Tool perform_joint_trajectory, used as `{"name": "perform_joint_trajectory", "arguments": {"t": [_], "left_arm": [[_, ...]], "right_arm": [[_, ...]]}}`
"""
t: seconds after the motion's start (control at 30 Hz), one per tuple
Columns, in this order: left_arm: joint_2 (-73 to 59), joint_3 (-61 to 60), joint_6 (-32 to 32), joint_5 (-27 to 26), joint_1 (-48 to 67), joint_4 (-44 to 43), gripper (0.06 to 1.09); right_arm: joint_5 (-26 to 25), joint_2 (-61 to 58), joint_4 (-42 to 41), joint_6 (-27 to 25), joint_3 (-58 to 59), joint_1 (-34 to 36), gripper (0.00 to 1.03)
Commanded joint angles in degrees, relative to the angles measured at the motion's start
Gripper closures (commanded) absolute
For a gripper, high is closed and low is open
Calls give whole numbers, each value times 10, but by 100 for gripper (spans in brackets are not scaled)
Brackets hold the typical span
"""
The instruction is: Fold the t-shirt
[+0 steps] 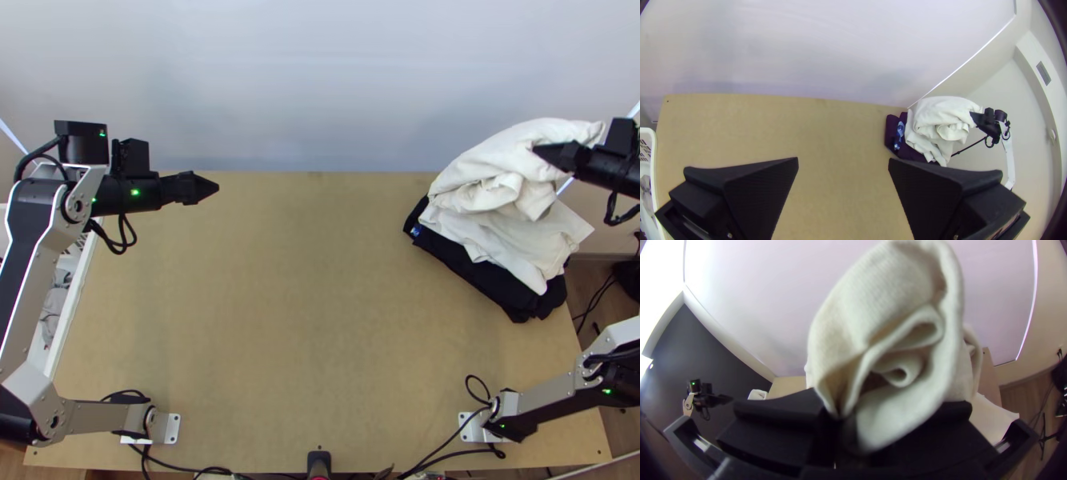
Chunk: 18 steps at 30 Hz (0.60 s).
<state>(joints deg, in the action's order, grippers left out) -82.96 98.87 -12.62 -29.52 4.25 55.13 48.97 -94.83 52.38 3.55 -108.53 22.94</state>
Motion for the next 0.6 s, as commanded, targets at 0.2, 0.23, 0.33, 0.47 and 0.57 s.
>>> {"name": "perform_joint_trajectory", "arguments": {"t": [0.2,0.23,0.33,0.47,0.57], "left_arm": [[7,-9,5,0,-5,0,10],[6,-9,6,0,-4,0,10],[3,-9,6,0,-1,0,10],[1,-10,6,0,1,0,10],[1,-18,6,-1,0,-7,10]], "right_arm": [[-6,-1,9,-75,102,77,100],[-12,0,15,-76,103,80,93],[-22,6,52,-77,100,98,25],[-28,36,90,-94,104,135,3],[-107,82,87,-135,115,161,3]]}}
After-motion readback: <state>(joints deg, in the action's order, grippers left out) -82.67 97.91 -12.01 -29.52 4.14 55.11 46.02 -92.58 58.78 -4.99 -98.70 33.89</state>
